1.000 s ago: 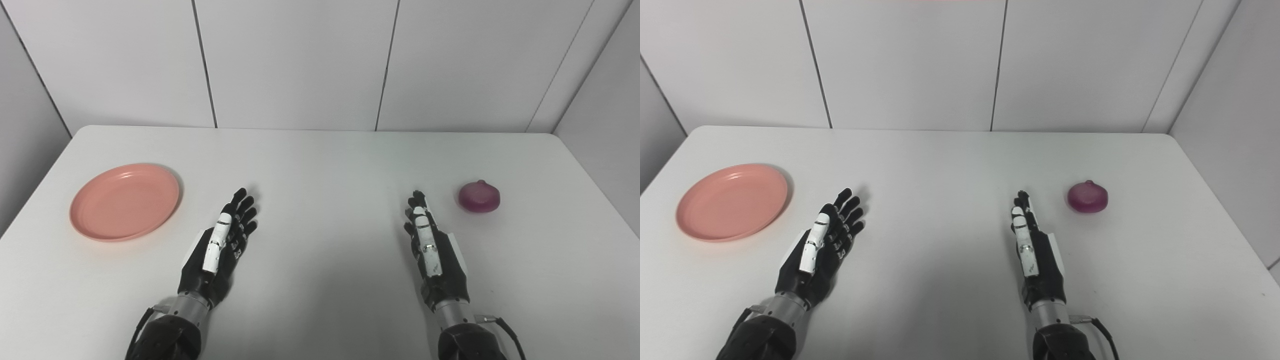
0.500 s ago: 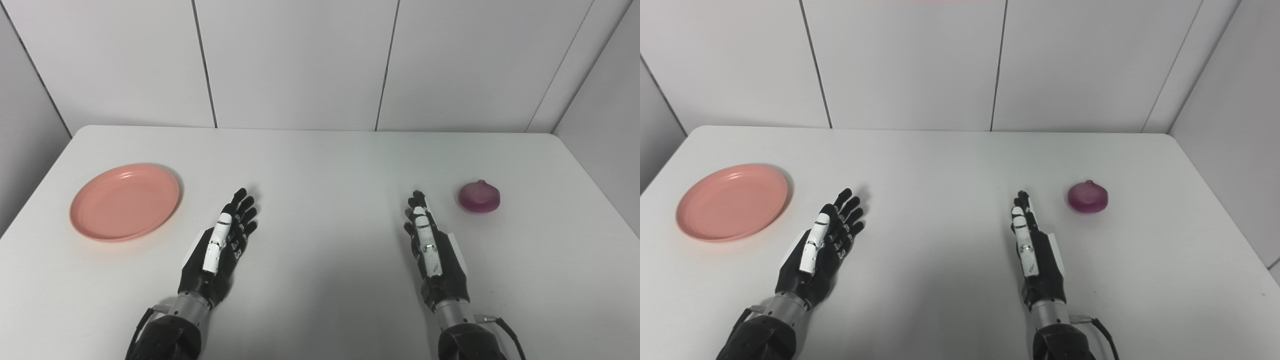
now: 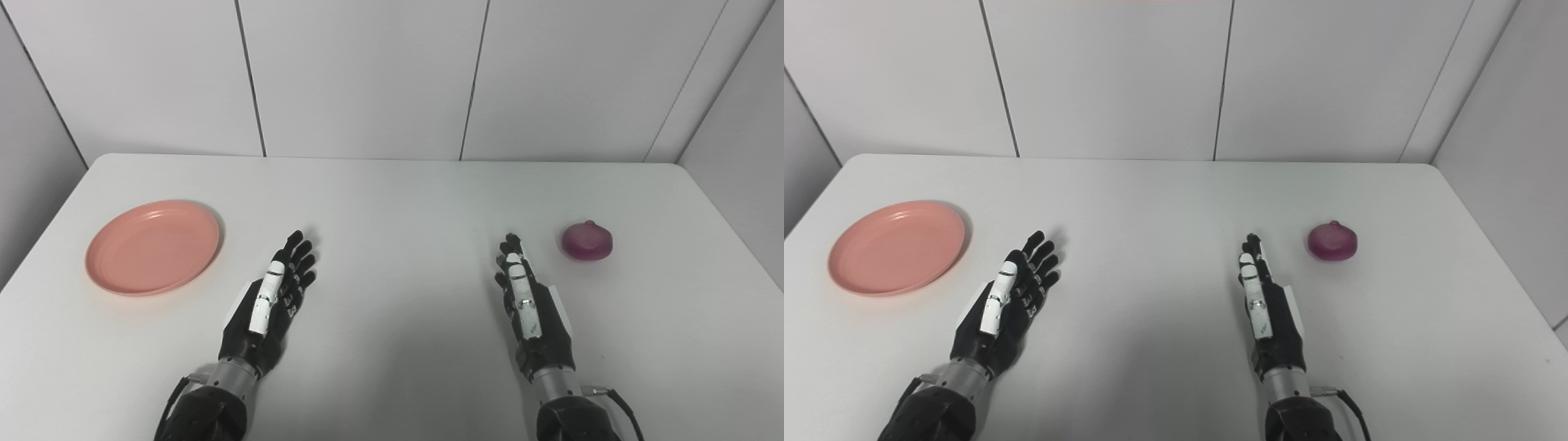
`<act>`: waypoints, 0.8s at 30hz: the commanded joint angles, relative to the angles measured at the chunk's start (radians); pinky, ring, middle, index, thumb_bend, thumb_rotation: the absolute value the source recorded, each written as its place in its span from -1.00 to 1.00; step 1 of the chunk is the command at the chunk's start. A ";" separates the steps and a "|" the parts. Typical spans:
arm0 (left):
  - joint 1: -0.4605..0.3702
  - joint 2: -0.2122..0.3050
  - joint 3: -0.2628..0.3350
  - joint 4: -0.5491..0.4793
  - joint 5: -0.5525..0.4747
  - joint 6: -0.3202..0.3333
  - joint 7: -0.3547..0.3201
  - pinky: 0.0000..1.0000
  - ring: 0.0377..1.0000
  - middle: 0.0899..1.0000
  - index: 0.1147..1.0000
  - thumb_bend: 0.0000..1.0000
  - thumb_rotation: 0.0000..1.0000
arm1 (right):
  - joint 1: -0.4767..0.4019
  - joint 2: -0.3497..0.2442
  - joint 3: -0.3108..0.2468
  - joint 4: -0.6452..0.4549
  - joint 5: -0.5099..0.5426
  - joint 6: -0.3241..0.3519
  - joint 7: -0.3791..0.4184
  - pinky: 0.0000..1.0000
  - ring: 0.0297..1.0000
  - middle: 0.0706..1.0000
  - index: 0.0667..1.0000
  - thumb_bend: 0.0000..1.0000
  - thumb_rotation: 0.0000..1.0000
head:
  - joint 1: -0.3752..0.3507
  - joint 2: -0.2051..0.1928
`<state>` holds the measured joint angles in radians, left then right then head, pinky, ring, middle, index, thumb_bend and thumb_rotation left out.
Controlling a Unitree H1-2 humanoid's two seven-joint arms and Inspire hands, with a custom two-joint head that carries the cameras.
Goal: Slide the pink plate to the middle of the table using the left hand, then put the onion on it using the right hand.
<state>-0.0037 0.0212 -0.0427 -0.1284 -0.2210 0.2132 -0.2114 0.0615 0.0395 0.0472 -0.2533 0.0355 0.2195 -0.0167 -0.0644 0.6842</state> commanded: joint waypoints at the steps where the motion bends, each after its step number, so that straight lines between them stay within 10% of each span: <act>1: 0.014 0.000 -0.002 -0.028 -0.007 -0.022 -0.003 1.00 1.00 1.00 1.00 -0.06 1.00 | 0.013 0.013 0.001 -0.017 0.004 -0.037 0.002 1.00 1.00 1.00 1.00 -0.62 1.00 | 0.009 -0.002; 24: 0.016 -0.071 -0.077 -0.044 0.038 -0.006 0.079 1.00 0.99 1.00 1.00 -0.11 1.00 | 0.015 -0.030 -0.040 -0.038 0.035 -0.018 0.022 1.00 1.00 1.00 1.00 -0.70 1.00 | 0.233 -0.052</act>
<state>0.0041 -0.0198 -0.1120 -0.1531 -0.1855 0.2205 -0.1370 0.0650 0.0258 0.0082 -0.2543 0.0636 0.2198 -0.0128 0.1687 0.6320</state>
